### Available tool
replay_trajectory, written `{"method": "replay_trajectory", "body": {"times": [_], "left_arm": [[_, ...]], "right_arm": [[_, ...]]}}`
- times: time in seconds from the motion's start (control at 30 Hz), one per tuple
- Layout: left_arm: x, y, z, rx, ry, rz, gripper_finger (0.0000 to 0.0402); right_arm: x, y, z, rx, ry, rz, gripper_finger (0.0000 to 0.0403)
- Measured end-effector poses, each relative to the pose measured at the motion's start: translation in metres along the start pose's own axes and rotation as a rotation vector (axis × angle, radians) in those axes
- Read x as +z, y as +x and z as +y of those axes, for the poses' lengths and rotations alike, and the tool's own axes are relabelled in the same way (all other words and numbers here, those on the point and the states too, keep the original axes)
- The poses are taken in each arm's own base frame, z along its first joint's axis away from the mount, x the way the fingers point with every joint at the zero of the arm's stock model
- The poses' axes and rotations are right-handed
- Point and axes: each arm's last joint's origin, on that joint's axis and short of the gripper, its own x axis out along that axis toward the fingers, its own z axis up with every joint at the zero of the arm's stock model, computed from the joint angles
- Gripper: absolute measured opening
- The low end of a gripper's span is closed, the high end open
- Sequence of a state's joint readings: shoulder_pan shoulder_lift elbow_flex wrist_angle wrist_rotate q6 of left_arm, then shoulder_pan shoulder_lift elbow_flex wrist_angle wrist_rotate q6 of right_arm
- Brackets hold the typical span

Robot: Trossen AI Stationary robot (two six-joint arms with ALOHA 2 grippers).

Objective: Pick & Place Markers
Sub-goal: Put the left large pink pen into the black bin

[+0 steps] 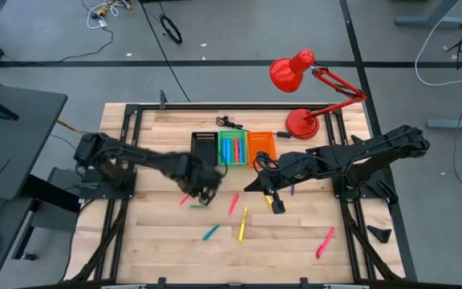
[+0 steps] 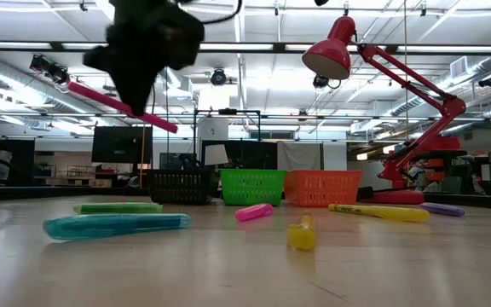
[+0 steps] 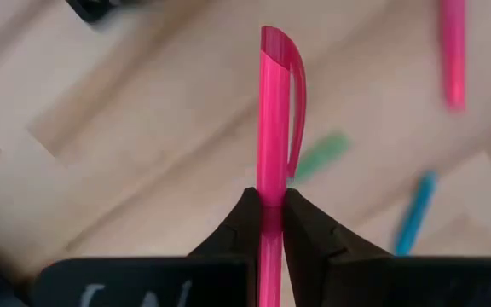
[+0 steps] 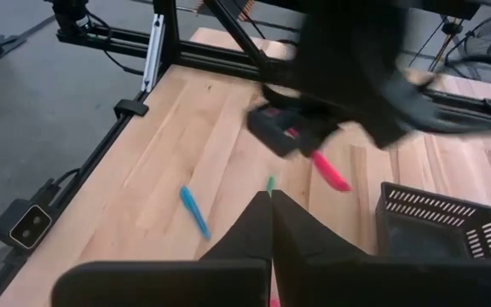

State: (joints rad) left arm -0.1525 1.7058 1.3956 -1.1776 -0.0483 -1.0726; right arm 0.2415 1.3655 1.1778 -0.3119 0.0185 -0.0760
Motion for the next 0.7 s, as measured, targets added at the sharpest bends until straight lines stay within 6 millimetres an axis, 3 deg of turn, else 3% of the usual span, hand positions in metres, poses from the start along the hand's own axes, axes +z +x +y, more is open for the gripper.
{"method": "replay_trajectory", "body": {"times": [0.43,0.7], "left_arm": [[0.087,0.003,0.062,-0.015,-0.247,-0.052,0.0030],[0.125,0.003,0.100,-0.041,-0.442,-0.131,0.0030]], "right_arm": [[0.004,0.000,-0.001,-0.006,-0.072,-0.039,0.0000],[0.004,0.000,-0.001,-0.008,-0.118,-0.038,0.0000]]}}
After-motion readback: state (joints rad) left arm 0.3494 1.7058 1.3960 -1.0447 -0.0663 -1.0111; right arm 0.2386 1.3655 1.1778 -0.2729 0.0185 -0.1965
